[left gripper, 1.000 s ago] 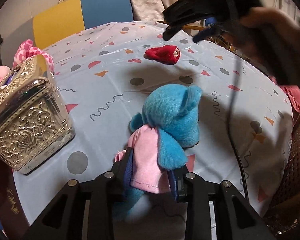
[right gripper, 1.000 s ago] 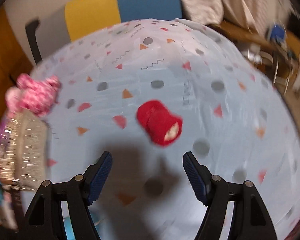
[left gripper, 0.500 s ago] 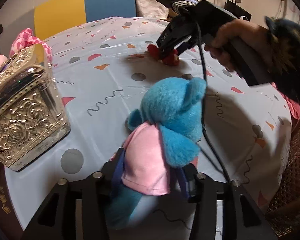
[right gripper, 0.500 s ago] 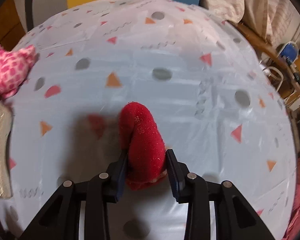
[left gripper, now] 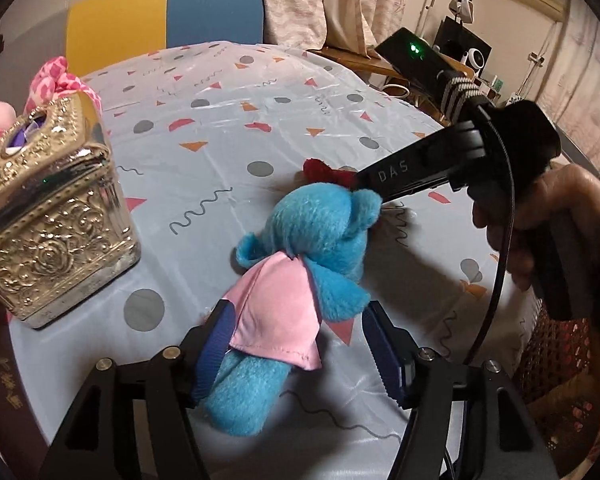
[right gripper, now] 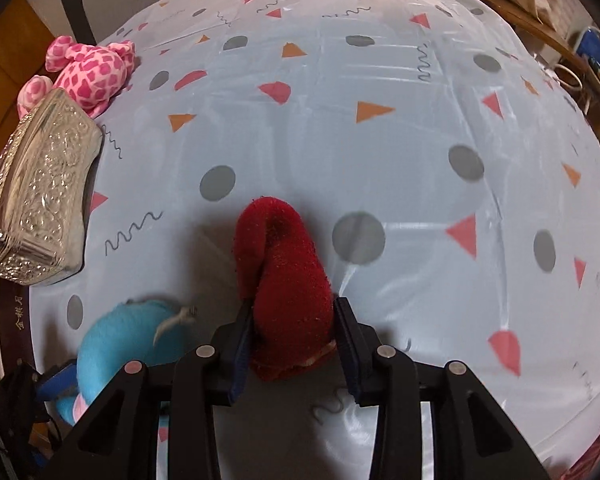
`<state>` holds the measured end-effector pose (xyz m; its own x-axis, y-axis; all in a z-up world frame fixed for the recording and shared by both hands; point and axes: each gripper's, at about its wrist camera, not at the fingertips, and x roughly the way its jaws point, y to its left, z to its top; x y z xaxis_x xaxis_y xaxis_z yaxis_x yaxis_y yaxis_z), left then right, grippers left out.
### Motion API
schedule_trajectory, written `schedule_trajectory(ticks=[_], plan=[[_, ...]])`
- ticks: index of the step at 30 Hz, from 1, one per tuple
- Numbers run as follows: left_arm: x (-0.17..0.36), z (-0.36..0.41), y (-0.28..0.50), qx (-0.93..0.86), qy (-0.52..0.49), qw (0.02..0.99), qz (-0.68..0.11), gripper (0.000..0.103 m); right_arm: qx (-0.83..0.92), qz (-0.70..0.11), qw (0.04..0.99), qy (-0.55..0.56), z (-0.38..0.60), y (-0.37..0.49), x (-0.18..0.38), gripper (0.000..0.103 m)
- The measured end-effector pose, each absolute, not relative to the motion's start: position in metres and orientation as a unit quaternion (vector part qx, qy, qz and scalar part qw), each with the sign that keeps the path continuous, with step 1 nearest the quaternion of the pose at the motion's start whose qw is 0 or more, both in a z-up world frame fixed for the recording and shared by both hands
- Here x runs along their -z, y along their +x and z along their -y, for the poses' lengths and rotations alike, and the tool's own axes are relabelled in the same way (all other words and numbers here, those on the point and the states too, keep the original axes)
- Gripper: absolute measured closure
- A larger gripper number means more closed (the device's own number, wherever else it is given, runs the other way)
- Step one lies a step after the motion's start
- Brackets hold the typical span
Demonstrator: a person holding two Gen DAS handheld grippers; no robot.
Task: Organize soft objects
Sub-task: 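Carry the blue elephant into the gold tray and release it while the right holds the red sock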
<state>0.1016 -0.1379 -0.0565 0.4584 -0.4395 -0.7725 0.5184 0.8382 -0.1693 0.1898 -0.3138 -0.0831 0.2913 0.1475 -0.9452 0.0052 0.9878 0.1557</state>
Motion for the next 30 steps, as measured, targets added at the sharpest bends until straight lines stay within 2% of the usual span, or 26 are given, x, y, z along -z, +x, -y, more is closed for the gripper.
schedule_trajectory(ticks=[3, 9, 11, 12, 16, 30], plan=[[0.053, 0.137, 0.1, 0.276, 0.05, 0.855, -0.437, 0.032, -0.043, -0.591, 0.802, 0.071, 0.317, 0.189, 0.083, 0.063], [0.047, 0.148, 0.105, 0.261, 0.079, 0.857, -0.437, 0.033, -0.045, -0.588, 0.805, 0.068, 0.314, 0.192, 0.084, 0.061], [0.05, 0.156, 0.114, 0.25, 0.093, 0.859, -0.438, 0.053, -0.047, -0.587, 0.805, 0.068, 0.315, 0.192, 0.084, 0.061], [0.054, 0.159, 0.118, 0.248, 0.099, 0.856, -0.442, 0.073, -0.047, -0.587, 0.806, 0.067, 0.314, 0.193, 0.085, 0.06], [0.07, 0.169, 0.126, 0.237, 0.124, 0.852, -0.45, 0.076, -0.05, -0.583, 0.81, 0.045, 0.311, 0.195, 0.086, 0.06], [0.045, 0.133, 0.091, 0.214, 0.071, 0.873, -0.433, 0.076, -0.061, -0.561, 0.825, 0.0, 0.306, 0.197, 0.088, 0.055]])
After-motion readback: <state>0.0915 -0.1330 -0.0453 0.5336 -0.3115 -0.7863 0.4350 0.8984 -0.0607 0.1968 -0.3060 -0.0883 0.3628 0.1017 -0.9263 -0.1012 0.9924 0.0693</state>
